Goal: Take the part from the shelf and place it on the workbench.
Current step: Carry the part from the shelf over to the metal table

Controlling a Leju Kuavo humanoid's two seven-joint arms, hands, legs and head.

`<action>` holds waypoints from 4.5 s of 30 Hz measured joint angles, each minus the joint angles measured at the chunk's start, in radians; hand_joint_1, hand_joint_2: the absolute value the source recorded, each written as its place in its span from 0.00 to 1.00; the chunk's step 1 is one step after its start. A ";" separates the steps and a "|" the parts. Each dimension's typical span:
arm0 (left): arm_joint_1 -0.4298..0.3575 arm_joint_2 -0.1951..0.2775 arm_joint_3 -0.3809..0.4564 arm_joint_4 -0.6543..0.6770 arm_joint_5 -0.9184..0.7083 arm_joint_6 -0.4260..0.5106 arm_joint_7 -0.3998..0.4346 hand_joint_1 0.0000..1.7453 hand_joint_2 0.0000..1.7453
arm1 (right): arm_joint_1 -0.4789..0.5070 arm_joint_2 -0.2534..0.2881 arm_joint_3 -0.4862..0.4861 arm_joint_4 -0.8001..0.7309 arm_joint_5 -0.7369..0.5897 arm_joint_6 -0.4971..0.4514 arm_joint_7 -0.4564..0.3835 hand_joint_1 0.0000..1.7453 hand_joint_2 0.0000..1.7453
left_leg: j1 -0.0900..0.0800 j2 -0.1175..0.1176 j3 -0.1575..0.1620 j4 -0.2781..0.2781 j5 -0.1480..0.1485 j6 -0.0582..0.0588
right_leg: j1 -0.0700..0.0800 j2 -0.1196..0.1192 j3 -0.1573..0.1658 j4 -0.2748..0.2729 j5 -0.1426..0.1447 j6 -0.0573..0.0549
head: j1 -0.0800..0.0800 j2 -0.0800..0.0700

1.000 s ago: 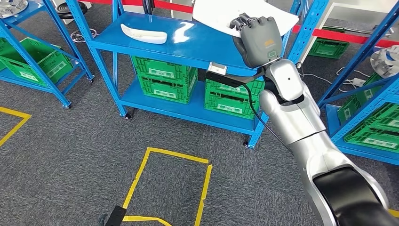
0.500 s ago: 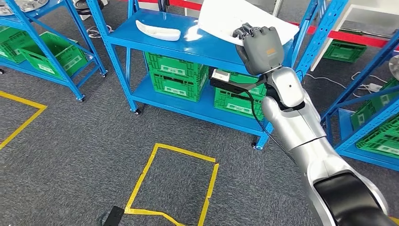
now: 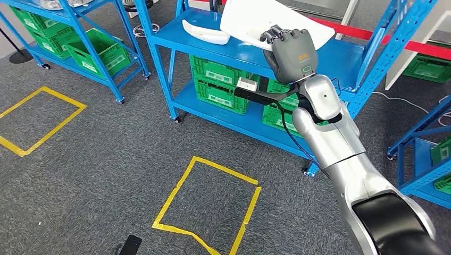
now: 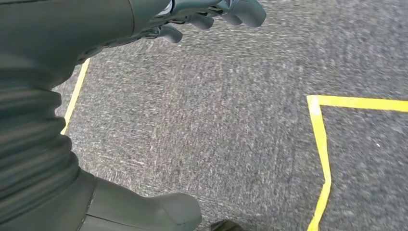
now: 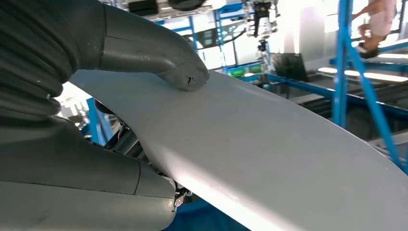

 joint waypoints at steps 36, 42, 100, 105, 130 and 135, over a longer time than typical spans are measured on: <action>0.004 -0.004 0.000 0.000 0.002 -0.005 0.012 0.00 1.00 | 0.021 0.015 0.000 -0.039 0.018 0.008 0.002 1.00 1.00 | -0.003 0.032 0.011 -0.069 0.039 0.007 | 0.012 -0.025 0.022 0.002 -0.021 0.000 | 0.000 0.000; 0.003 -0.005 0.000 0.000 0.002 -0.005 0.012 0.00 1.00 | 0.017 0.021 0.000 -0.042 0.022 0.011 0.002 1.00 1.00 | -0.004 -0.026 0.014 -0.090 0.053 0.053 | 0.004 0.013 -0.001 0.071 -0.075 0.031 | 0.006 0.000; 0.008 -0.013 -0.001 0.001 0.005 -0.007 0.032 0.00 1.00 | 0.038 0.028 -0.001 -0.068 0.048 0.038 0.005 1.00 1.00 | -0.007 0.023 -0.013 -0.069 0.054 0.032 | 0.022 -0.054 0.059 0.006 -0.066 0.017 | 0.007 0.000; 0.004 -0.011 0.000 0.000 0.005 -0.008 0.032 0.00 1.00 | 0.037 0.026 -0.002 -0.072 0.048 0.038 0.005 1.00 1.00 | 0.000 -0.045 -0.003 -0.070 0.047 0.055 | 0.005 0.057 -0.030 0.200 -0.161 0.035 | 0.012 0.000; 0.005 -0.009 -0.001 0.001 -0.001 -0.013 0.045 0.00 1.00 | 0.048 0.022 -0.002 -0.076 0.048 0.034 -0.003 1.00 1.00 | -0.029 0.022 0.002 -0.080 0.050 0.053 | 0.024 -0.031 0.058 0.011 -0.056 0.006 | 0.004 0.000; 0.003 -0.008 -0.001 0.001 -0.001 -0.012 0.049 0.00 1.00 | 0.040 0.025 -0.001 -0.076 0.048 0.035 -0.006 1.00 1.00 | -0.013 -0.042 0.030 -0.089 0.040 0.074 | 0.010 0.054 -0.015 0.165 -0.115 0.032 | 0.008 0.000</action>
